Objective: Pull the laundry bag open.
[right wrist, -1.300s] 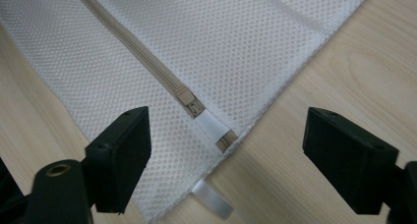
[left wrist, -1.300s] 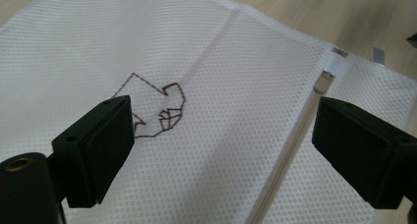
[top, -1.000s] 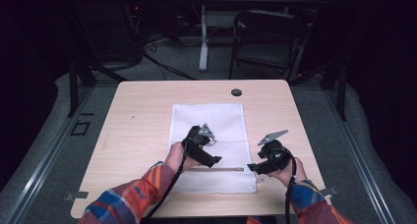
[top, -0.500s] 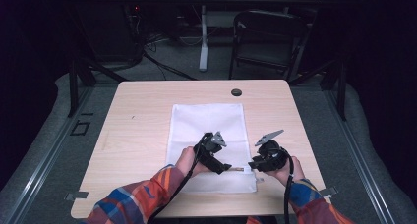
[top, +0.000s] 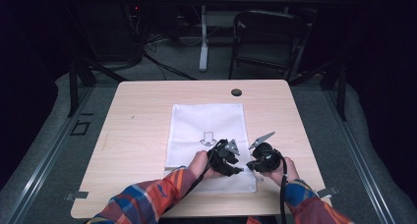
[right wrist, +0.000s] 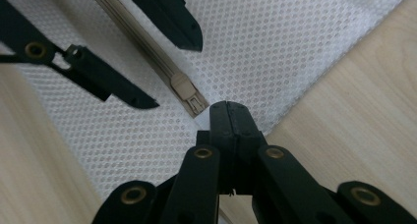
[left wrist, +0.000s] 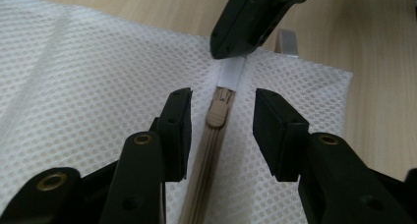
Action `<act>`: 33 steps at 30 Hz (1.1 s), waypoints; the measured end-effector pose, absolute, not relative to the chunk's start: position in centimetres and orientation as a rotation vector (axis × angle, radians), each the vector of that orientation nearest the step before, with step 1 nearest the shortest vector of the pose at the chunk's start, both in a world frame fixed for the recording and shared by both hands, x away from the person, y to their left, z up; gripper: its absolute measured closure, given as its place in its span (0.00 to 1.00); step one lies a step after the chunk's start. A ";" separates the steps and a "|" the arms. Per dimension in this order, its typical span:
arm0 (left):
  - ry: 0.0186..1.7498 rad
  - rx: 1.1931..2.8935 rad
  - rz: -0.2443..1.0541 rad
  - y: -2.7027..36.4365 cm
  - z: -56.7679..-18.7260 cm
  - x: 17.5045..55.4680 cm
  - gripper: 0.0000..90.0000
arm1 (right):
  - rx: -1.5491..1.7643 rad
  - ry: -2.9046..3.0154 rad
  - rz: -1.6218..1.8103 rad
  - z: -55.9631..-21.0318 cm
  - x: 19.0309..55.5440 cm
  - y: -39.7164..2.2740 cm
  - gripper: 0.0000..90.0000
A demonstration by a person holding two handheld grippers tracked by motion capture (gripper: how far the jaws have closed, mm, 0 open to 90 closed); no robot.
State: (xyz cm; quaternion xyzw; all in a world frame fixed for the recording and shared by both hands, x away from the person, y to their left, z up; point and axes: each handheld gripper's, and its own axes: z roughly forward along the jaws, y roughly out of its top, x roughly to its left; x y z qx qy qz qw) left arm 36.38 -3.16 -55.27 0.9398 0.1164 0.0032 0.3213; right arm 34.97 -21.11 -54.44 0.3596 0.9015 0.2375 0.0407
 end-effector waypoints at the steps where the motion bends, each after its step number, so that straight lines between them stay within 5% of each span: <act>1: 0.297 2.477 -0.006 -3.4 -55.4 36.4 0.71 | 1.101 2.766 0.713 -54.6 35.0 -21.1 1.00; 11: 0.292 2.508 -0.012 -4.2 -56.4 36.4 0.90 | 1.121 2.746 0.765 -55.7 34.8 -20.8 1.00; 33: 0.336 2.491 -0.043 -2.4 -55.9 36.6 0.91 | 1.113 2.760 0.705 -55.4 34.8 -20.6 1.00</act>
